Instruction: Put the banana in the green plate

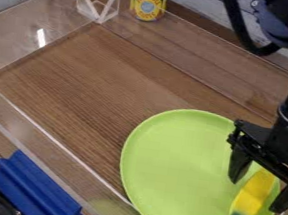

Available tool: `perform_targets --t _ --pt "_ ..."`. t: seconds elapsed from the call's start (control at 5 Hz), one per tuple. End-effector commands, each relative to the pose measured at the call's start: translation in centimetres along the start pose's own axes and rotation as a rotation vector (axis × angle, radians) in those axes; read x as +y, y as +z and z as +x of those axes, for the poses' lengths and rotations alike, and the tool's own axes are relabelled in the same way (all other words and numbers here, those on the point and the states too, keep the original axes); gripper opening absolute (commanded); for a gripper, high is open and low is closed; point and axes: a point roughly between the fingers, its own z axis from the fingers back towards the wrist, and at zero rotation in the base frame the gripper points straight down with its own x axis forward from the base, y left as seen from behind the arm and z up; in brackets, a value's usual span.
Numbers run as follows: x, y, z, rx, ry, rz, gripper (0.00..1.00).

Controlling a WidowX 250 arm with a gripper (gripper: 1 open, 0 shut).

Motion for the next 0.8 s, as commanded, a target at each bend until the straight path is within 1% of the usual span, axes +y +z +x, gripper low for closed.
perform_targets --t 0.0,0.2,0.6 --pt "0.2 0.6 0.4 -0.029 0.003 -0.008 1.00" --pt "0.4 0.4 0.3 -0.027 -0.004 -0.006 0.00" --pt "0.7 1.3 -0.7 -0.020 -0.023 0.000 0.00"
